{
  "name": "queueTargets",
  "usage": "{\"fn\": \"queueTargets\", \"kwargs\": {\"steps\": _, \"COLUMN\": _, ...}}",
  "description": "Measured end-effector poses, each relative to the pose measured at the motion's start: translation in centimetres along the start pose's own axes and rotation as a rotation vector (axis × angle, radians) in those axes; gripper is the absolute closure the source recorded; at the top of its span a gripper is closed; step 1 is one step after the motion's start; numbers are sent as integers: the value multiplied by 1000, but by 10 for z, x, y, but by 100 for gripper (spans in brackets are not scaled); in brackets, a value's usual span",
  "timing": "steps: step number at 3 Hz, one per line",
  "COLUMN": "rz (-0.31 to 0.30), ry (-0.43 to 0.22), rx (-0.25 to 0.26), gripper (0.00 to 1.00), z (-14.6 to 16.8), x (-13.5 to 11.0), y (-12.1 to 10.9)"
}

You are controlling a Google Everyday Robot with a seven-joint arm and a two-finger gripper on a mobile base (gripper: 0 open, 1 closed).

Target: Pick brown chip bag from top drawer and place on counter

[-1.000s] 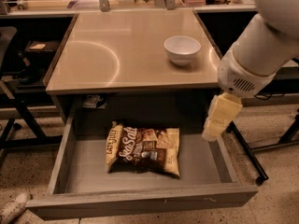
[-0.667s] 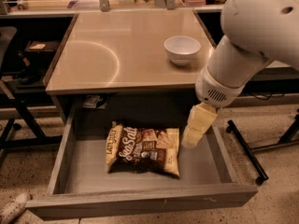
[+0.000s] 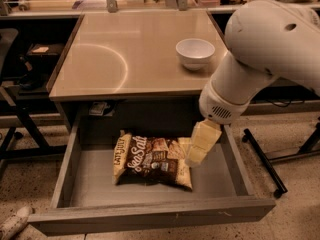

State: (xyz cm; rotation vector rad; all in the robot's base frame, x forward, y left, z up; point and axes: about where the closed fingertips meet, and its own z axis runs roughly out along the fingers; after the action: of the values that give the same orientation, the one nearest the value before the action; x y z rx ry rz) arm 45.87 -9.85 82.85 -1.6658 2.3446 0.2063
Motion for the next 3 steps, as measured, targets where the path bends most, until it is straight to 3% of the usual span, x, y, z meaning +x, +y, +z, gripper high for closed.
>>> {"fn": "queueTargets", "kwargs": {"steps": 2, "rz": -69, "ry": -96, "rx": -64, "gripper": 0, "z": 77, "x": -54, "y": 28}}
{"fn": "queueTargets", "kwargs": {"steps": 3, "rz": -70, "ry": -104, "rx": -58, "gripper": 0, "z": 78, "x": -57, "y": 27}}
